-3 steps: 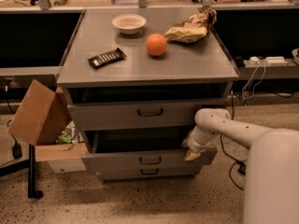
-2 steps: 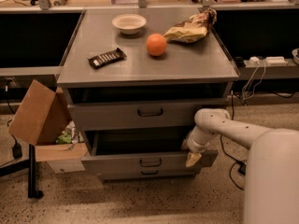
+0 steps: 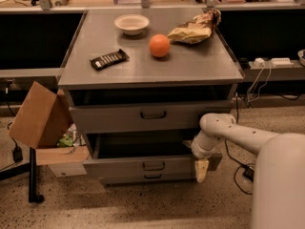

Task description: Open middle drawer

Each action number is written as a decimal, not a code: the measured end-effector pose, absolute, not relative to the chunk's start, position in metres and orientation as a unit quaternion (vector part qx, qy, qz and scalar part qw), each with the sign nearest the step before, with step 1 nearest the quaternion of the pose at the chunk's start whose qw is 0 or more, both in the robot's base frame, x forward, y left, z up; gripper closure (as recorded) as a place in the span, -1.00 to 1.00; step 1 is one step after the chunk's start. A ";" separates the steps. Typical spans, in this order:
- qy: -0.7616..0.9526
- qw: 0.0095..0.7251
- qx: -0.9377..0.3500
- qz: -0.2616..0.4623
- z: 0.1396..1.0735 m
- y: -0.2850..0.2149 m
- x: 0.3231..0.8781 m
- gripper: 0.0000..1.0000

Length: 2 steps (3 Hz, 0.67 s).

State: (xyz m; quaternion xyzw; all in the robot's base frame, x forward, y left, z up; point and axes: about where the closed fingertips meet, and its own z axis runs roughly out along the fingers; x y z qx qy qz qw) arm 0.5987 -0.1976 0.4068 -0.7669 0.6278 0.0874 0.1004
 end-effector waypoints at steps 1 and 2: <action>0.624 0.093 -0.770 0.102 0.406 -0.196 0.575 -1.00; 0.617 0.079 -0.774 0.116 0.410 -0.191 0.549 -1.00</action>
Offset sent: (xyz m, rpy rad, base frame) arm -0.0787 0.0104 0.0145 -0.0016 0.1019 0.0566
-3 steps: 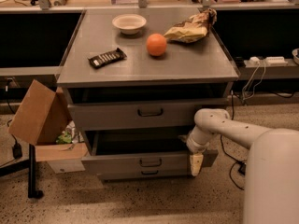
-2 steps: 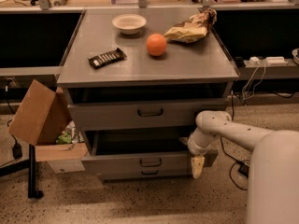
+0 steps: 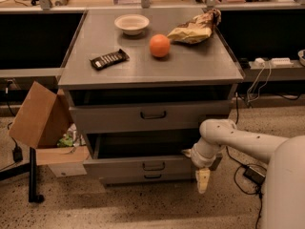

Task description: Open middle drawer

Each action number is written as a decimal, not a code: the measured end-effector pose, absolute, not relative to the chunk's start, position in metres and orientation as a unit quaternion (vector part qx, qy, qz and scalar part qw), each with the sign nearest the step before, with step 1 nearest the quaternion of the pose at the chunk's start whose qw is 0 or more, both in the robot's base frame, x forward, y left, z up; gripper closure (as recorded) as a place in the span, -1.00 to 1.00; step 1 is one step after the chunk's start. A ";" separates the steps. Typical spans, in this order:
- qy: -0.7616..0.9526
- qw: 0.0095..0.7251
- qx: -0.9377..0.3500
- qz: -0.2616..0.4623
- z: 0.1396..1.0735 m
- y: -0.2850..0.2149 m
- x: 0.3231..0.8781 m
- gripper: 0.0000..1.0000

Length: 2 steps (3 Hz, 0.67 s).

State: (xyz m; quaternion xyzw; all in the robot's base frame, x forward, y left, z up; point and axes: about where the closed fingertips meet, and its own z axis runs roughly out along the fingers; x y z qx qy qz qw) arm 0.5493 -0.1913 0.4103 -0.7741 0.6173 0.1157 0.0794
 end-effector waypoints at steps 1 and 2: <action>0.617 0.065 -0.774 0.128 0.413 -0.193 0.527 -0.74; 0.612 0.050 -0.777 0.139 0.415 -0.195 0.509 -0.27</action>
Offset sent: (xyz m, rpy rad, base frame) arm -0.0584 -0.0072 0.0122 -0.0274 0.1030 0.0385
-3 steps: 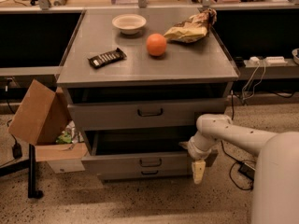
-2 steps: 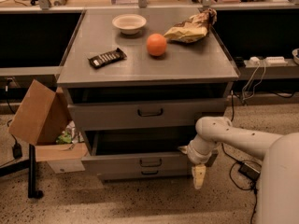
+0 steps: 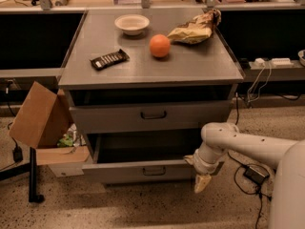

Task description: Open middle drawer

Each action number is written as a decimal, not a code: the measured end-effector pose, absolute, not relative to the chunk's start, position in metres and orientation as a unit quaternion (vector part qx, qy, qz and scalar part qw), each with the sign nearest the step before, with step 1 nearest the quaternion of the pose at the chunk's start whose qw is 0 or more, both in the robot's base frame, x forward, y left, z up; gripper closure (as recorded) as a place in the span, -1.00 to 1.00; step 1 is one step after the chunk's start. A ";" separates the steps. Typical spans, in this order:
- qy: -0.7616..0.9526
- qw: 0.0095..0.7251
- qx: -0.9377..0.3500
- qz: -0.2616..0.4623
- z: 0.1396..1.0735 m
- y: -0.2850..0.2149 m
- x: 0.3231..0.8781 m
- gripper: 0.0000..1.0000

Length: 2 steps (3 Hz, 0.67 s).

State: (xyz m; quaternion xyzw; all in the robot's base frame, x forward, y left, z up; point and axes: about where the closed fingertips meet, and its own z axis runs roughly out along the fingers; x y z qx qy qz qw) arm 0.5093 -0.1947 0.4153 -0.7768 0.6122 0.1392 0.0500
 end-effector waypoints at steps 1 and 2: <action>0.609 0.047 -0.778 0.143 0.423 -0.195 0.502 0.36; 0.609 0.047 -0.778 0.143 0.425 -0.195 0.504 0.81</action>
Offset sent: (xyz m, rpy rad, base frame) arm -0.0441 -0.0028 0.0170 0.0037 0.0493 0.0440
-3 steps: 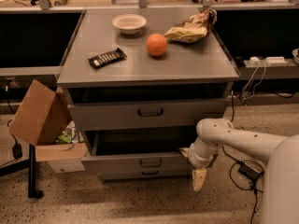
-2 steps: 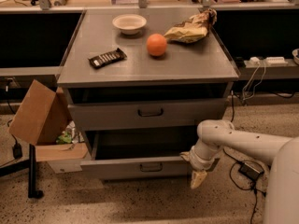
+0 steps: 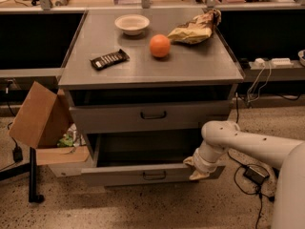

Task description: Open middle drawer

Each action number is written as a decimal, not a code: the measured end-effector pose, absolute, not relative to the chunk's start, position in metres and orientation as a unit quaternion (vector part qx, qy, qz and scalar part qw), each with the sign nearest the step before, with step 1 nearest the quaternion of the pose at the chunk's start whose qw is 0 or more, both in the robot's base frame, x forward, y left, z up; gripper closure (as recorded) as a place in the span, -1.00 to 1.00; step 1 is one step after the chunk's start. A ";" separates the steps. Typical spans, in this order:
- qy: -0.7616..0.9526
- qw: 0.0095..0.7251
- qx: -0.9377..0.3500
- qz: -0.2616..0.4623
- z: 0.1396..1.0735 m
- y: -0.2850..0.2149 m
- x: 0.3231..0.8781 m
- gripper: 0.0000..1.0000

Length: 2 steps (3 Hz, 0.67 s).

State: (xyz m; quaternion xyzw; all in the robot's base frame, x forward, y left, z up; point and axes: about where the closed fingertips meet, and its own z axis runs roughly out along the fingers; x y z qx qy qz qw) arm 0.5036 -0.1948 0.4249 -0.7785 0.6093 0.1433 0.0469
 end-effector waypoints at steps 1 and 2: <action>0.609 0.047 -0.779 0.143 0.429 -0.195 0.505 1.00; 0.606 0.045 -0.780 0.147 0.432 -0.194 0.499 1.00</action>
Offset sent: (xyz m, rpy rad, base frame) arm -0.0482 -0.0026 0.0110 0.0178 0.0485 0.0618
